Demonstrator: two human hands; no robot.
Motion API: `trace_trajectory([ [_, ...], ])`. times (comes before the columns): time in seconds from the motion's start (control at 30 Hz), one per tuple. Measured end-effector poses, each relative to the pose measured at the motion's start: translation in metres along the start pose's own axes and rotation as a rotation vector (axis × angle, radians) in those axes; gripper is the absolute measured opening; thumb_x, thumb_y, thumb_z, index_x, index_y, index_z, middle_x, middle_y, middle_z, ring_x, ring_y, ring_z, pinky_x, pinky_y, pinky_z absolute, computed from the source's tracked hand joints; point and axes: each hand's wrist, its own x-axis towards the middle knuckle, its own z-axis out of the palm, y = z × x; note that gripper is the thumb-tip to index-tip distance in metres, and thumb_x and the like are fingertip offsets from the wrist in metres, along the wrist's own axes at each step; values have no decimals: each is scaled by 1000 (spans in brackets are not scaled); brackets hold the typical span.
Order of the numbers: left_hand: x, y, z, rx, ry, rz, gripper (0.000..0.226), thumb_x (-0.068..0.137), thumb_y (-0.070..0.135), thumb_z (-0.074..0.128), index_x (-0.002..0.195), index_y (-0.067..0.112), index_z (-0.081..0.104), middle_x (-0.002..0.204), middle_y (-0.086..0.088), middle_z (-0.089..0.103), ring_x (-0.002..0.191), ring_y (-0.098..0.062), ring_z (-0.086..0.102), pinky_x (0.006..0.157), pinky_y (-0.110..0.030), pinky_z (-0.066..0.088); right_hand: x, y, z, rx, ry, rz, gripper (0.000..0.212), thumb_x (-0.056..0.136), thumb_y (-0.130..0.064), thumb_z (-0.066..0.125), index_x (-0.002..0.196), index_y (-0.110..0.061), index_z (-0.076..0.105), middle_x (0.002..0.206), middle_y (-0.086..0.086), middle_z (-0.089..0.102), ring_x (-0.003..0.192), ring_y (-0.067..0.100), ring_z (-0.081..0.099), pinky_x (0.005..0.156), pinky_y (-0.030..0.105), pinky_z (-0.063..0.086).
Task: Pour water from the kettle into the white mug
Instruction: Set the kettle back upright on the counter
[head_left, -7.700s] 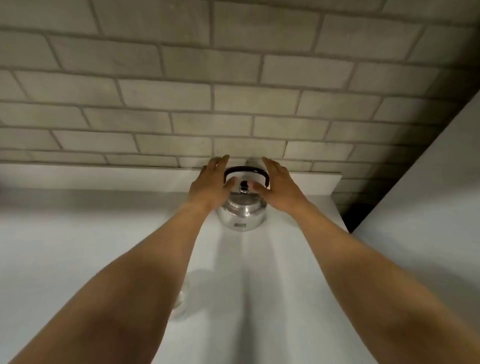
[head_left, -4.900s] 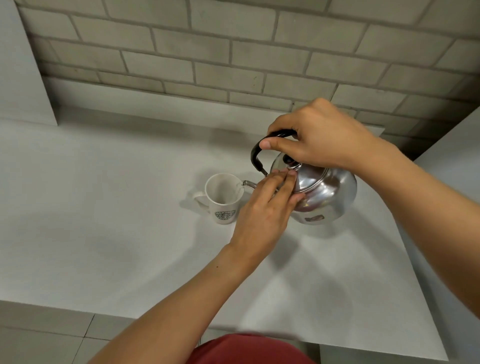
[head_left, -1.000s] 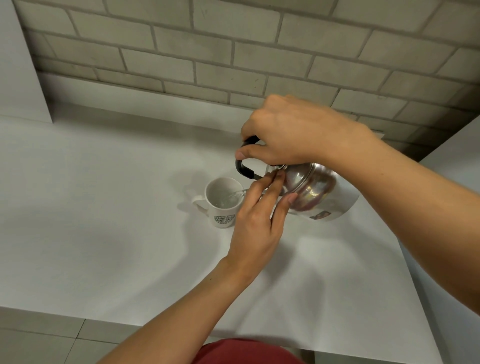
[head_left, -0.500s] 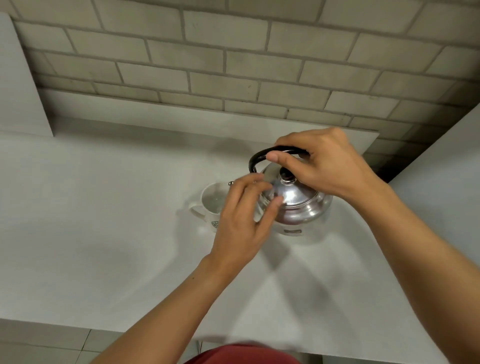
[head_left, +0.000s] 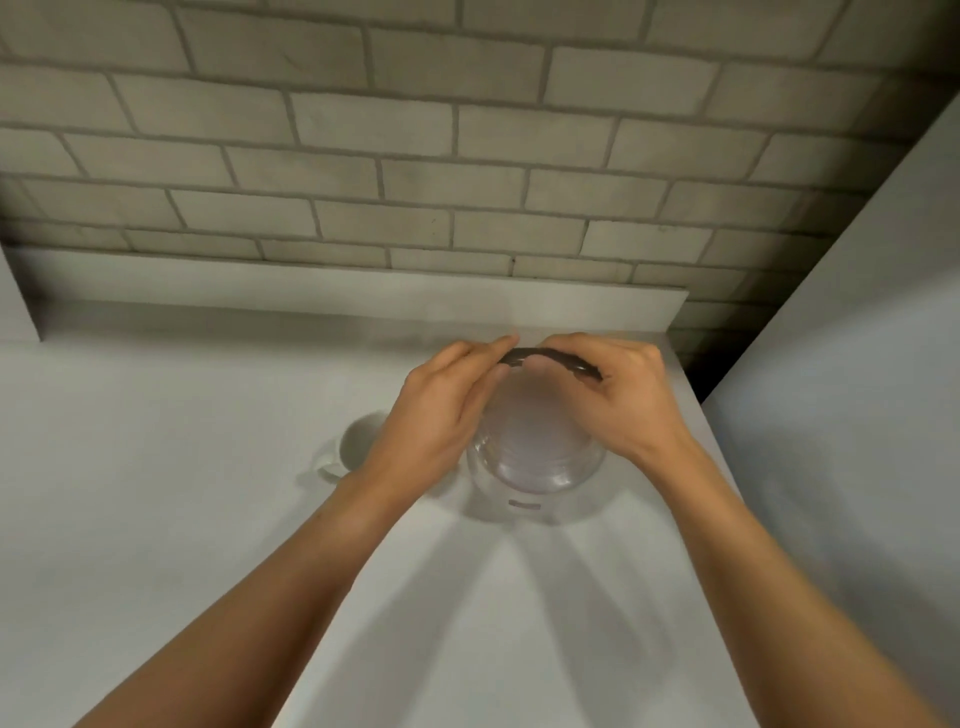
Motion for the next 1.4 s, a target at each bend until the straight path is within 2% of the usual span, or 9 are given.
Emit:
trace_trajectory([
  [0.2,27,-7,1,31,-82,25,33,105,22,57,137,21,65,118,-1,69,103,-13,66,92,-19,48,8,21,6,52,-33,82,23,96,-44,69,106,-27,80,91,-28,72,84,-15,66,77,2,44],
  [0.33,52,-23,6,100,-55,30,30,105,22,56,132,19,68,115,-4,70,97,-15,67,87,-7,43,29,43,11,60,-213,153,34,101,-51,56,124,-33,72,107,-28,72,102,-12,64,85,3,42],
  [0.43,82,-45,8,179,-70,28,29,105,20,56,131,16,68,114,-7,72,96,-21,69,87,-14,45,50,71,21,41,-314,185,45,104,-56,45,138,-32,64,125,-15,71,113,-1,61,96,16,45],
  [0.53,151,-106,26,219,-60,-32,28,105,15,56,129,13,70,106,-9,72,93,-26,69,87,-23,51,109,134,53,-83,-392,253,48,108,-53,34,144,-32,57,118,-12,63,115,12,57,97,34,49],
  [0.63,161,-125,25,188,-42,-65,28,105,16,54,129,16,68,107,-9,71,86,-28,72,82,-44,61,120,145,61,-169,-427,265,49,107,-54,28,145,-36,52,118,-11,58,117,17,56,93,42,50],
  [0.77,173,-148,36,140,-82,-156,26,105,25,52,126,24,67,107,-7,69,87,-26,72,85,-48,60,128,164,80,-162,-503,285,43,110,-42,34,146,-27,53,124,-2,62,114,23,60,92,36,48],
  [0.87,179,-160,40,105,-113,-204,24,105,25,55,125,27,67,105,-4,68,79,-24,74,85,-45,59,129,171,90,-139,-490,283,39,111,-31,39,144,-20,57,114,-1,61,109,27,61,84,30,42],
  [1.1,175,-172,45,52,-85,-210,24,104,22,57,125,27,67,108,-3,69,82,-27,74,85,-47,61,131,173,97,-155,-481,224,38,110,-23,44,143,-12,59,112,13,65,102,34,63,89,43,52],
  [1.4,177,-189,52,16,-9,-202,23,104,21,58,121,34,64,109,-1,68,84,-24,72,80,-47,64,140,176,99,-130,-462,189,38,108,-18,49,144,-13,60,107,14,64,94,31,63,83,39,52],
])
